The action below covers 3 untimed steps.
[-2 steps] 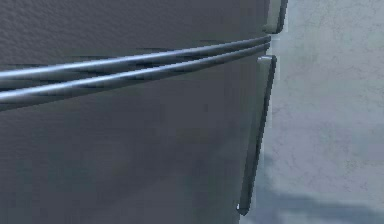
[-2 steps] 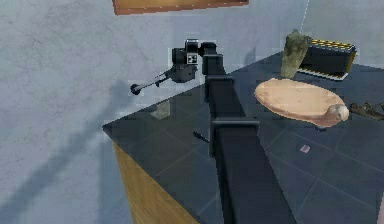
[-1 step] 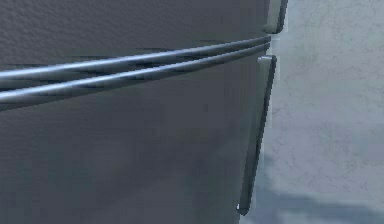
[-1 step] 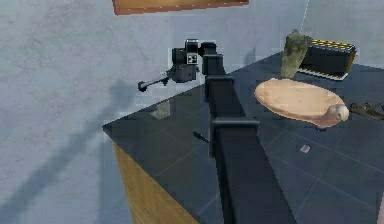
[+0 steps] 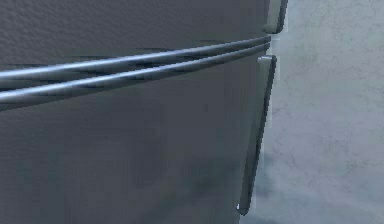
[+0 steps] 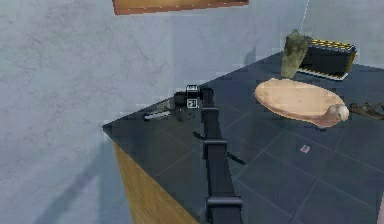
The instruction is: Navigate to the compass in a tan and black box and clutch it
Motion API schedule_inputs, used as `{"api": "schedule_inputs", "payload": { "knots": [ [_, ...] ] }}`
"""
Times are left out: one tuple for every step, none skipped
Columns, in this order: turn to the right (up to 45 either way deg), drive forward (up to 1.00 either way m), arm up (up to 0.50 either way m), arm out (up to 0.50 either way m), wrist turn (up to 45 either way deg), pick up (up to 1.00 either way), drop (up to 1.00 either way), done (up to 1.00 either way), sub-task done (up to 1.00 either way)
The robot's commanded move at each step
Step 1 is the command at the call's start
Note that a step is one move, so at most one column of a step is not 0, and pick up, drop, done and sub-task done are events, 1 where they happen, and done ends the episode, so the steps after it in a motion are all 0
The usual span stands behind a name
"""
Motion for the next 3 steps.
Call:
{"api": "schedule_inputs", "payload": {
  "knots": [
    [0.0,0.00,0.00,0.00,0.0,1.00,0.00,0.00,0.00],
    [0.0,0.00,0.10,0.00,0.0,0.00,0.00,0.00,0.00],
    [0.0,0.00,0.00,0.00,0.0,0.00,0.00,1.00,0.00]
  ]
}}
